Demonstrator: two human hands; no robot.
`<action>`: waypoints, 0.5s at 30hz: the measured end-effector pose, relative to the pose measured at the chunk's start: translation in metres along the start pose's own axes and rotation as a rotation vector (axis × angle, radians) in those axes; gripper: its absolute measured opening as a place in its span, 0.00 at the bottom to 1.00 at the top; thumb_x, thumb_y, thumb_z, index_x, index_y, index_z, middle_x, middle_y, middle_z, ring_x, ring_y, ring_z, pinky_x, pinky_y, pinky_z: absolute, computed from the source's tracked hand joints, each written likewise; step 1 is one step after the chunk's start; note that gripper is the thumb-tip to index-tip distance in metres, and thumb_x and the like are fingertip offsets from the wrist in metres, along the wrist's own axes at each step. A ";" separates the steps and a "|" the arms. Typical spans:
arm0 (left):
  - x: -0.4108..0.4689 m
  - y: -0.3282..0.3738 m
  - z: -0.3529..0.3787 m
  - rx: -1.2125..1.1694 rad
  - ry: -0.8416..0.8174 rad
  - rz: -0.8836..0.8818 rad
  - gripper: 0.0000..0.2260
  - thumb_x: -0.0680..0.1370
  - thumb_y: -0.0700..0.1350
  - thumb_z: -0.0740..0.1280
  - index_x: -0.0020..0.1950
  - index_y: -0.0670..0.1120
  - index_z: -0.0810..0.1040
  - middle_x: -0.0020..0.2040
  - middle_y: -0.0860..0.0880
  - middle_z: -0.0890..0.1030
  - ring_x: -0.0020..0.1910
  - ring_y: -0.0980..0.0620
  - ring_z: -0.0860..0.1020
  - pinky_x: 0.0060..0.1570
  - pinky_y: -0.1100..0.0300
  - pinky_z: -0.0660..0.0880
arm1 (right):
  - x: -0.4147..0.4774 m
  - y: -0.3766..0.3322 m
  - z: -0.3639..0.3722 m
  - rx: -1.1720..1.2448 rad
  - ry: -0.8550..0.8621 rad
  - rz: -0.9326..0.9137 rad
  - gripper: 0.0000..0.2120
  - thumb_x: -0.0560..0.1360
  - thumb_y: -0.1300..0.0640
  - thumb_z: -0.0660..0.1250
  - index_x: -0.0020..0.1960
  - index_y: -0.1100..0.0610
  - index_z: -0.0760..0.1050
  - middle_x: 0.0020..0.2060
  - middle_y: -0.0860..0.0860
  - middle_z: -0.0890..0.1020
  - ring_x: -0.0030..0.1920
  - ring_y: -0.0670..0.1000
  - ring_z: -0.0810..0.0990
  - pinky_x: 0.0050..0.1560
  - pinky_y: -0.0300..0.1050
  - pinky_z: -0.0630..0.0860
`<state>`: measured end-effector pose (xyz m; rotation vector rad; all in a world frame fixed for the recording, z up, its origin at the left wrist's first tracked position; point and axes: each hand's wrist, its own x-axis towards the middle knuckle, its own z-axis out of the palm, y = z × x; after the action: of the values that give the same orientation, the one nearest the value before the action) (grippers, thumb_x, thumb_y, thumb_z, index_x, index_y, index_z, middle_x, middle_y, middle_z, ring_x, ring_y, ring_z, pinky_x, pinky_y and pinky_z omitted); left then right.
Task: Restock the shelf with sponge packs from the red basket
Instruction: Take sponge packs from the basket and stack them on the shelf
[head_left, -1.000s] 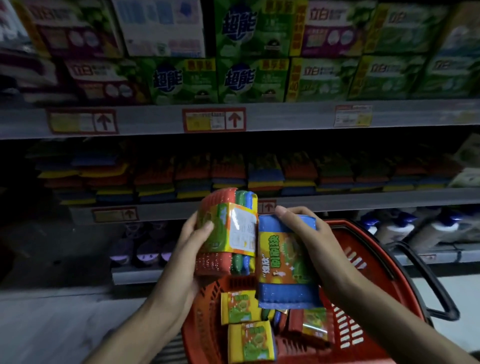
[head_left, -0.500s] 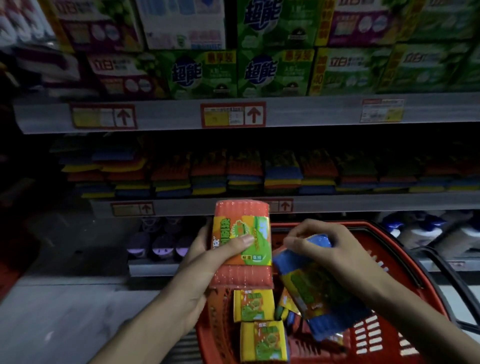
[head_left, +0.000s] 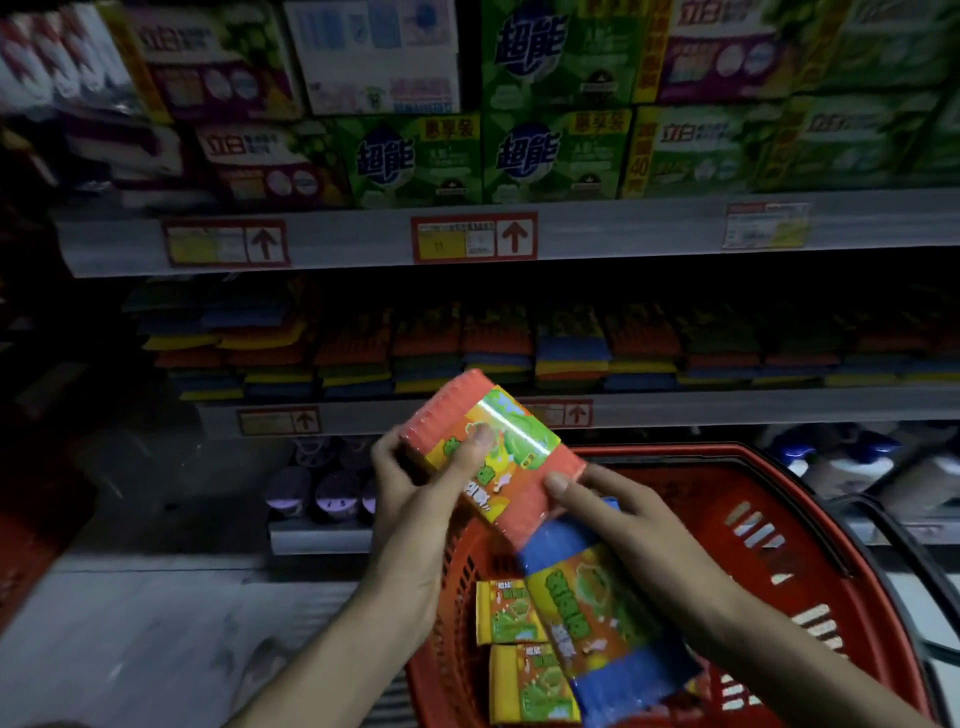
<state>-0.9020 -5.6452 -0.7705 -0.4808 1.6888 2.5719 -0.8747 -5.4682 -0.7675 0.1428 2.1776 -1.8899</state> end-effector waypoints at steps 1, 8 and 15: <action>0.003 0.003 -0.002 0.026 0.004 -0.003 0.34 0.60 0.54 0.83 0.62 0.51 0.74 0.52 0.46 0.87 0.44 0.51 0.87 0.39 0.56 0.82 | 0.001 0.000 -0.003 -0.009 0.025 -0.020 0.20 0.74 0.38 0.72 0.54 0.54 0.83 0.51 0.55 0.86 0.53 0.58 0.86 0.61 0.64 0.78; 0.025 0.045 -0.037 0.590 -0.419 0.177 0.39 0.59 0.52 0.83 0.68 0.60 0.74 0.62 0.54 0.79 0.58 0.56 0.83 0.52 0.60 0.81 | -0.002 -0.001 -0.033 -0.732 0.137 -0.390 0.26 0.74 0.28 0.60 0.66 0.41 0.75 0.53 0.35 0.80 0.54 0.38 0.79 0.52 0.40 0.77; 0.001 0.040 -0.041 0.691 -0.517 0.297 0.33 0.62 0.40 0.83 0.63 0.51 0.74 0.56 0.53 0.86 0.53 0.53 0.86 0.49 0.62 0.81 | -0.020 0.006 -0.031 -0.820 0.150 -0.470 0.33 0.73 0.26 0.59 0.75 0.34 0.60 0.57 0.34 0.77 0.52 0.40 0.80 0.51 0.41 0.81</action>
<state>-0.9004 -5.6989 -0.7504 0.4484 2.3350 1.7966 -0.8578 -5.4345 -0.7641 -0.4246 3.0916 -1.0070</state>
